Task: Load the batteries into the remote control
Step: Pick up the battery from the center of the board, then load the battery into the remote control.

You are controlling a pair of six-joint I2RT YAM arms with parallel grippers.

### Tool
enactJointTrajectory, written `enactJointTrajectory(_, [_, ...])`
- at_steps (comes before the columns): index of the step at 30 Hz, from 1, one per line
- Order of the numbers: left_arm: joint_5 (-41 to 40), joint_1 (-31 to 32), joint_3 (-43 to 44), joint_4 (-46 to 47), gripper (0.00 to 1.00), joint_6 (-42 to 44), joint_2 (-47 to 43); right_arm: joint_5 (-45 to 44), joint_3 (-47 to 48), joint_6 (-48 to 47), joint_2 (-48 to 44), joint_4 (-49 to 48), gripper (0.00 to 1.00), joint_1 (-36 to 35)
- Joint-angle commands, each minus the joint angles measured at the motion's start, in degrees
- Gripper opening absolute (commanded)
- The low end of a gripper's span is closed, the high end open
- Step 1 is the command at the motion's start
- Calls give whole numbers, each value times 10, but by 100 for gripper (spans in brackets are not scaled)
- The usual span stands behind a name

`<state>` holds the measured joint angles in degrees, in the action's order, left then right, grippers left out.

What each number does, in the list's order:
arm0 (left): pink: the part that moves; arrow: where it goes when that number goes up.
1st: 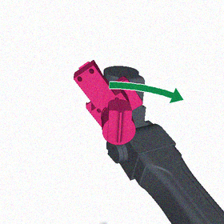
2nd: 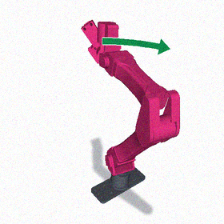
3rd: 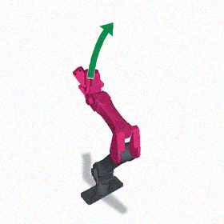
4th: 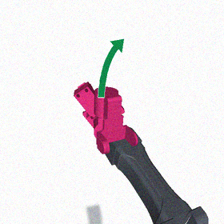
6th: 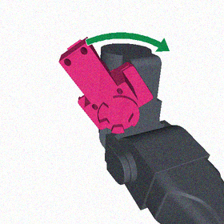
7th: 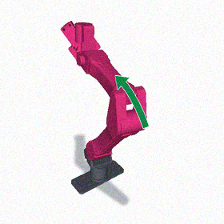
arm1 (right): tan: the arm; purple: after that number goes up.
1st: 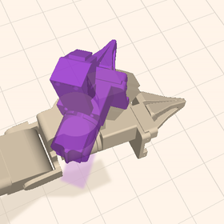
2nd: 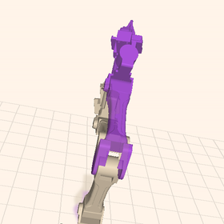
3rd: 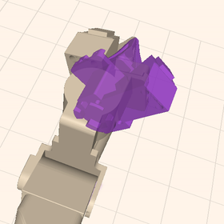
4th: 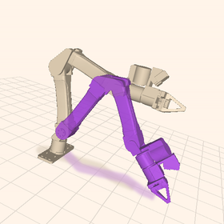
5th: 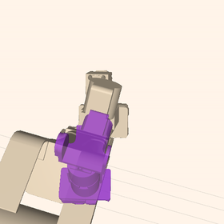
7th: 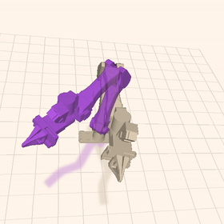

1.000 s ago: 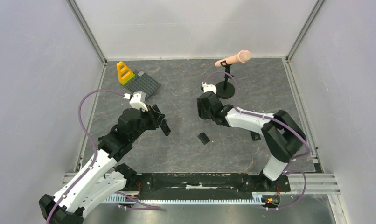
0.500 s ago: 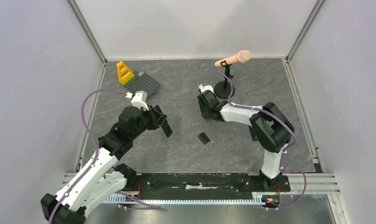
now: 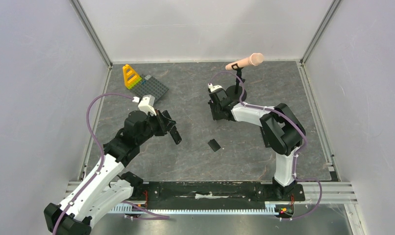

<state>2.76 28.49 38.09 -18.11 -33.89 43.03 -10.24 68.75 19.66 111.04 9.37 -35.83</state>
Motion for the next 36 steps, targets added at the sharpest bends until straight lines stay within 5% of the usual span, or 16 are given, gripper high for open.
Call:
enactJointTrajectory(1, [18,-5,4,26,2,-15,-4,0,11,-10,44,9,12,16])
enactJointTrajectory(9, [30,-9,6,32,2,-10,4,29,-32,-26,-10,-38,0,17])
enactJointTrajectory(20, [60,-23,21,45,2,13,8,338,-242,-80,-284,-265,0,16])
enactJointTrajectory(27, [251,-41,45,57,2,91,47,482,-294,-78,-411,-315,0,17])
enactJointTrajectory(31, [395,-41,44,137,2,90,68,541,-271,-68,-435,-284,0,16])
enactJointTrajectory(36, [483,-42,46,234,2,74,92,570,-268,-81,-477,-262,0,16])
